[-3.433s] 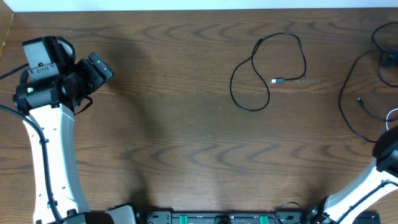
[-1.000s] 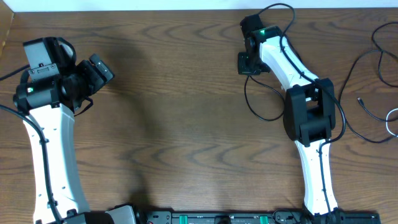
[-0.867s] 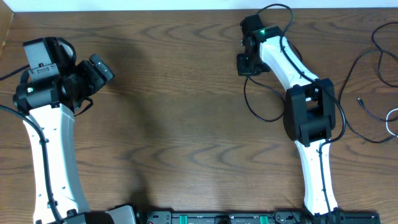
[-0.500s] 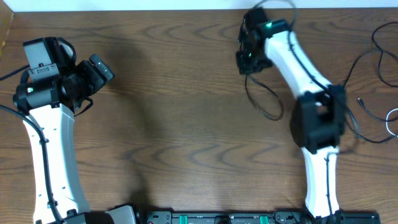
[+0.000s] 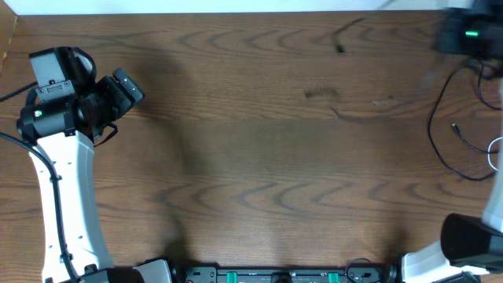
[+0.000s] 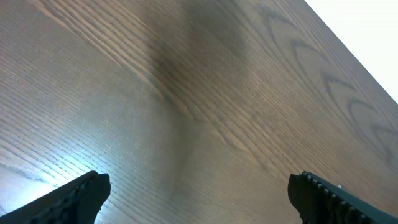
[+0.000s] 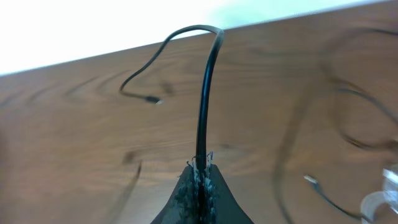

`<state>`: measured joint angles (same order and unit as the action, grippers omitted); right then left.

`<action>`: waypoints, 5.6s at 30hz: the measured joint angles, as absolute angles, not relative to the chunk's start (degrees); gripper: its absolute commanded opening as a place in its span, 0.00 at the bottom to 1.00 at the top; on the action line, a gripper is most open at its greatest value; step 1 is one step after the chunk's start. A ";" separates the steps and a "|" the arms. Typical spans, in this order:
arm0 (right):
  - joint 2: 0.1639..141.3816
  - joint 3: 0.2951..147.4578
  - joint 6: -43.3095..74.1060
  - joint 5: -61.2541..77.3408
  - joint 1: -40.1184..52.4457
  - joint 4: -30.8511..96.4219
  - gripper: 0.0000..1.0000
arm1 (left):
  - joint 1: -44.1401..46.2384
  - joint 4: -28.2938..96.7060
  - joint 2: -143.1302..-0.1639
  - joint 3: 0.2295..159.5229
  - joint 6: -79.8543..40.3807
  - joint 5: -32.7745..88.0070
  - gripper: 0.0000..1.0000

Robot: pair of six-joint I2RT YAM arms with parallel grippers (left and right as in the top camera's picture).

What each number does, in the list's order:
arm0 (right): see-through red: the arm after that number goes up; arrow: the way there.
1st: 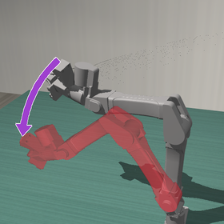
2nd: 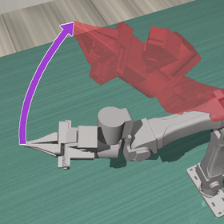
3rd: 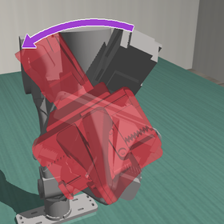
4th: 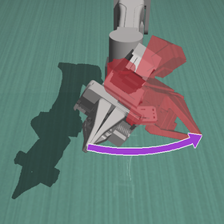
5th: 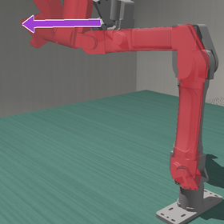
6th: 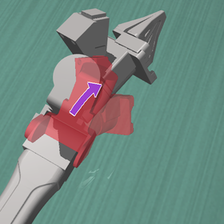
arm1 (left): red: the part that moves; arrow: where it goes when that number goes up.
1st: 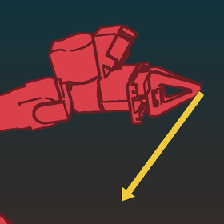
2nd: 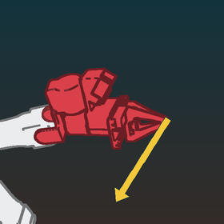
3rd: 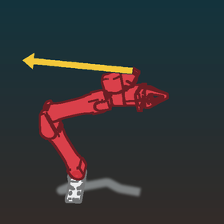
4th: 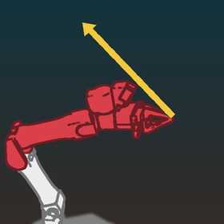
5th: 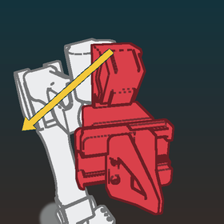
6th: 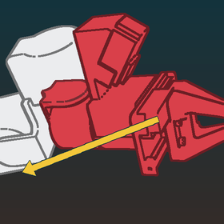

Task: Untangle cables

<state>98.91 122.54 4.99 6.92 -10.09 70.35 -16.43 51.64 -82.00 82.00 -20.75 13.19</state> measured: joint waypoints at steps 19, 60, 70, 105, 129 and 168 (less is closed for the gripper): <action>97.10 141.56 6.92 8.49 -33.54 57.36 0.01 | -16.43 50.57 -82.00 82.00 -20.73 13.19 0.96; 113.38 141.36 -1.19 -0.38 -32.64 78.52 0.98 | -16.43 50.81 -82.00 82.00 -20.75 13.19 0.96; 113.38 138.02 -19.07 13.10 -14.98 91.77 0.93 | -16.43 50.81 -82.00 82.00 -20.75 13.19 0.96; 108.47 78.87 32.56 -3.49 11.35 69.65 0.54 | -16.40 51.46 -82.00 82.00 -20.75 13.21 0.96; 98.26 52.40 38.76 0.67 12.67 42.87 0.01 | -16.40 51.40 -82.00 82.00 -20.75 13.19 0.96; 100.62 91.00 18.79 0.54 -32.05 53.91 0.21 | -16.40 50.98 -82.00 82.00 -20.75 13.19 0.96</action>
